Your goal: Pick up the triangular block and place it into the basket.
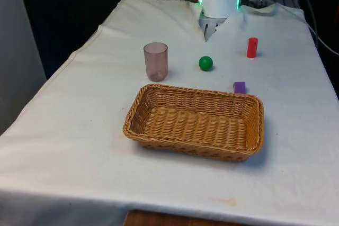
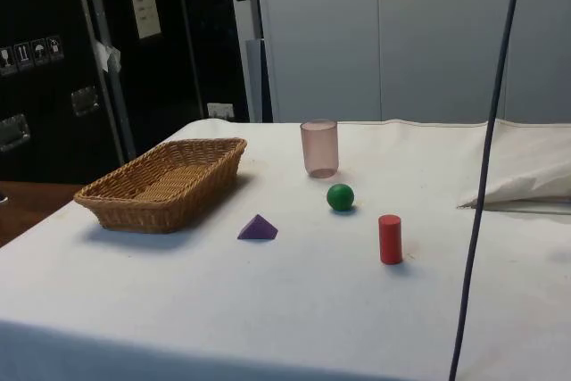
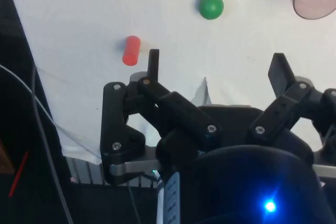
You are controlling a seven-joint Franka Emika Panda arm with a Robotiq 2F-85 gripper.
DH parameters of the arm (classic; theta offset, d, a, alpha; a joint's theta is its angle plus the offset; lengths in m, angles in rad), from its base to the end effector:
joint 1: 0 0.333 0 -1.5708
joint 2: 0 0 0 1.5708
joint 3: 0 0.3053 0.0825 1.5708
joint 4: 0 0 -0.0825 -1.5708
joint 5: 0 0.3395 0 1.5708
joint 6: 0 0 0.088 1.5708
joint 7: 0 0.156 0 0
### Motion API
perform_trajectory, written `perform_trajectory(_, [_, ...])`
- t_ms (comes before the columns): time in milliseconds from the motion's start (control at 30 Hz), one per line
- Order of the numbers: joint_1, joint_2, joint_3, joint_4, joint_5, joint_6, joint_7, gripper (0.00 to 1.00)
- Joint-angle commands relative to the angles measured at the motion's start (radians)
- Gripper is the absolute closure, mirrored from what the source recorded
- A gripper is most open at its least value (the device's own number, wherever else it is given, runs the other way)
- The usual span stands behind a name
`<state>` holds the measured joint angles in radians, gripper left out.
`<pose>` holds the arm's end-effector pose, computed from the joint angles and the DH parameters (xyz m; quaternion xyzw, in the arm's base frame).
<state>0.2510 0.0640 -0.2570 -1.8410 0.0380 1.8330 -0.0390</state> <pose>0.5260 0.0037 0.4381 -0.9993 -0.0109 0.0347 0.0108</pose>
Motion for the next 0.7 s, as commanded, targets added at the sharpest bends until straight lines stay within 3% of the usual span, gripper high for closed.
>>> perform_trajectory(0, [0.004, 0.001, 0.005, -0.001, 0.0, 0.008, 0.011, 0.0])
perform_trajectory(233, [0.009, -0.004, 0.037, -0.013, -0.014, 0.04, 0.047, 0.0])
perform_trajectory(267, [0.003, 0.001, 0.034, -0.003, -0.004, 0.021, 0.033, 0.0])
perform_trajectory(333, [0.01, -0.005, 0.048, -0.02, -0.02, 0.051, 0.058, 0.0])
perform_trajectory(567, [0.01, -0.009, 0.088, -0.072, -0.036, 0.114, 0.091, 0.0])
perform_trajectory(600, [0.006, -0.001, 0.088, -0.059, -0.028, 0.094, 0.083, 0.0])
perform_trajectory(667, [0.01, -0.011, 0.095, -0.089, -0.037, 0.133, 0.095, 0.0])
